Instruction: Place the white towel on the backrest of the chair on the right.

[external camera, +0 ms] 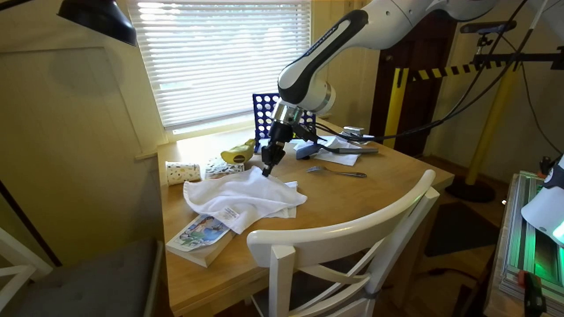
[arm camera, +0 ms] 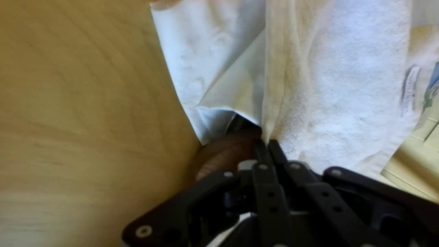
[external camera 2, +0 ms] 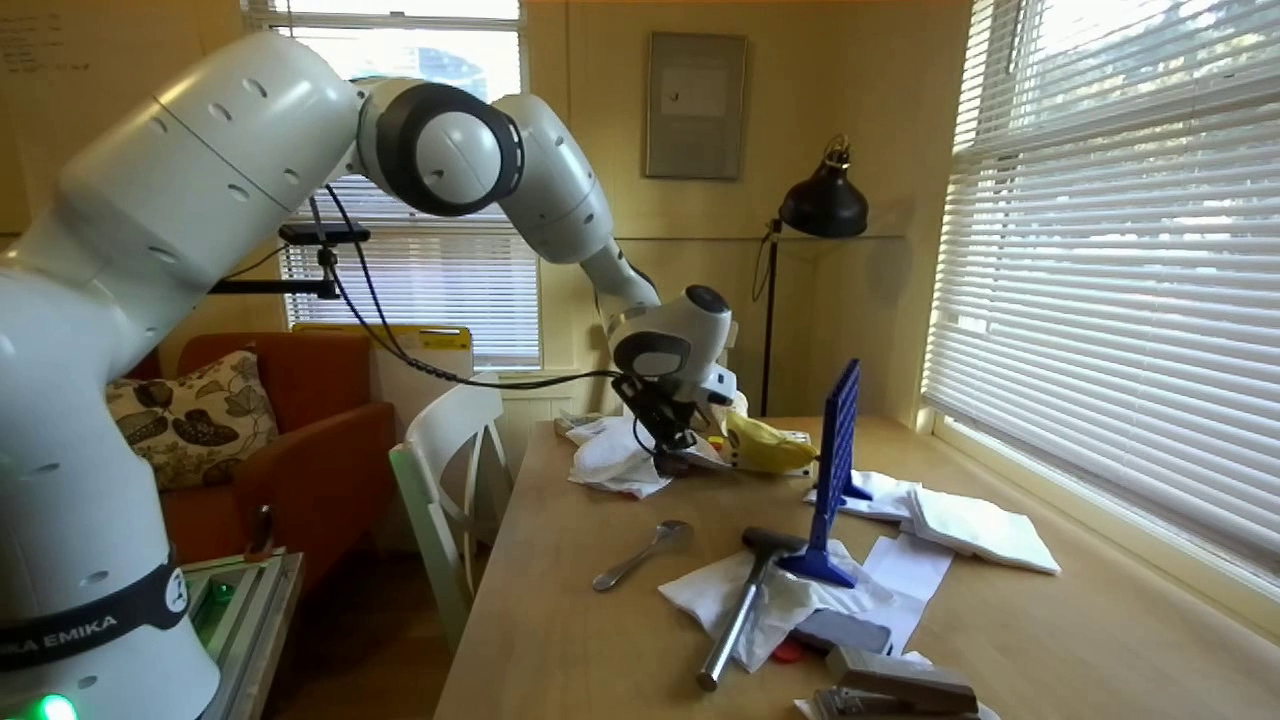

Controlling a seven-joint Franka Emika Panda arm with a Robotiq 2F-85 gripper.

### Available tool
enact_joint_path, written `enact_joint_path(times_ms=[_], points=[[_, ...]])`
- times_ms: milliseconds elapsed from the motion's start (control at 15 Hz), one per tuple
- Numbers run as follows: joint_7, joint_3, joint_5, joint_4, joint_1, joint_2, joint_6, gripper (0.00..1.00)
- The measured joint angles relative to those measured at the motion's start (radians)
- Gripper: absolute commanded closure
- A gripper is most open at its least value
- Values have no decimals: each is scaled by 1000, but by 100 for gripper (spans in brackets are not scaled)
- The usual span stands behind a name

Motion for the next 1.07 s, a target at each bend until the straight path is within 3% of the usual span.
enact_joint_path(times_ms=[267,600,867,1067], points=[[-103,52,-76,3,-8,-63,-24,99],[-194,105,-97,-20,-17,-217,-199,99],[-186,108,-97,-94,-3,-372,-281,99],[-97,88,-97,-155,27,-486,-295,99]])
